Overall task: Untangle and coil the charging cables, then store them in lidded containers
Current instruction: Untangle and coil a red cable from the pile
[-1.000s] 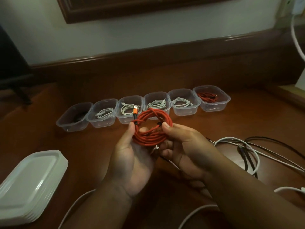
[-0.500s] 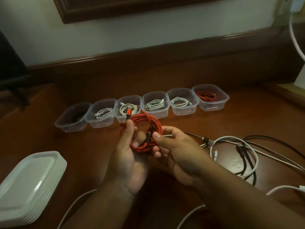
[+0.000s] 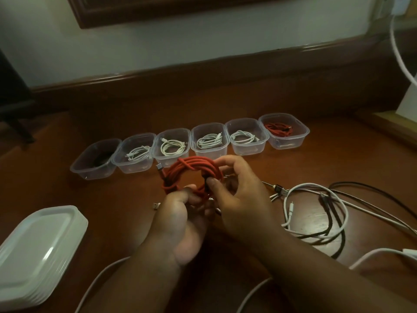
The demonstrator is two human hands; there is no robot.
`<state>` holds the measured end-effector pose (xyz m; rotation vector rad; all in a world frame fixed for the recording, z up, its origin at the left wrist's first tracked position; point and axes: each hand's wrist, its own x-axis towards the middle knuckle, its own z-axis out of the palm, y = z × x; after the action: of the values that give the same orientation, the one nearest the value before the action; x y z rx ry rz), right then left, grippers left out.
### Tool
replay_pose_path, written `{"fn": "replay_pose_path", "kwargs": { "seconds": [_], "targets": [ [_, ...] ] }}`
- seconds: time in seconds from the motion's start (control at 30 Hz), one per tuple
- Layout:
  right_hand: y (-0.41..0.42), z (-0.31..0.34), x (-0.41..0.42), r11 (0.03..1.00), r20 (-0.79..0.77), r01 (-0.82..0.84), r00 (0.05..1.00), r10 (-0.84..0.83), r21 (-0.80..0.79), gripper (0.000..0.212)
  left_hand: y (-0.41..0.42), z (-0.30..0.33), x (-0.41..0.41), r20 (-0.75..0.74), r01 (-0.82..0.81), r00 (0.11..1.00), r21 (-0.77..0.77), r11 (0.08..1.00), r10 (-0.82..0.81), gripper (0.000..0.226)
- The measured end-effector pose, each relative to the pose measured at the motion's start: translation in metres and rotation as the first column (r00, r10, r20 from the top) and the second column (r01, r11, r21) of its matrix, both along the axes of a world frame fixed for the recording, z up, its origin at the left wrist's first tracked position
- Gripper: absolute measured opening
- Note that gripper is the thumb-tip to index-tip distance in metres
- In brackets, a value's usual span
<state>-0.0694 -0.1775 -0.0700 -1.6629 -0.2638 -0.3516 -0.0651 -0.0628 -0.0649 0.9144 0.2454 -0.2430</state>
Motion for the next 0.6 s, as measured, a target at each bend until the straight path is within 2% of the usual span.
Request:
{"fn": "replay_pose_path", "kwargs": {
  "seconds": [0.1, 0.17, 0.27, 0.37, 0.5, 0.6],
  "targets": [
    [-0.005, 0.004, 0.001, 0.995, -0.077, -0.094, 0.993, 0.095, 0.014, 0.031, 0.007, 0.002, 0.003, -0.042, 0.023, 0.999, 0.045, 0.999, -0.021, 0.033],
    [-0.008, 0.006, 0.006, 0.989, -0.156, -0.146, 0.977, 0.145, -0.001, 0.024, 0.010, 0.006, 0.003, -0.021, 0.057, 0.998, 0.136, 0.989, -0.054, 0.037],
    [-0.010, 0.006, 0.011, 0.988, -0.173, -0.151, 0.974, 0.148, -0.004, 0.014, 0.012, 0.010, 0.004, 0.068, 0.073, 0.993, 0.329, 0.942, -0.100, 0.047],
    [-0.012, 0.003, 0.011, 0.988, -0.199, -0.149, 0.968, 0.156, 0.045, 0.014, 0.017, 0.012, 0.005, 0.170, 0.041, 0.976, 0.459, 0.887, -0.133, 0.051],
    [-0.009, 0.002, 0.008, 0.948, -0.253, -0.203, 0.930, 0.265, 0.247, 0.013, 0.025, 0.016, 0.006, 0.173, 0.028, 0.978, 0.456, 0.889, -0.120, 0.042],
    [-0.009, 0.002, 0.010, 0.940, -0.289, -0.168, 0.922, 0.257, 0.298, 0.013, 0.030, 0.013, 0.007, 0.175, 0.076, 0.967, 0.497, 0.865, -0.185, 0.046]
  ]
}}
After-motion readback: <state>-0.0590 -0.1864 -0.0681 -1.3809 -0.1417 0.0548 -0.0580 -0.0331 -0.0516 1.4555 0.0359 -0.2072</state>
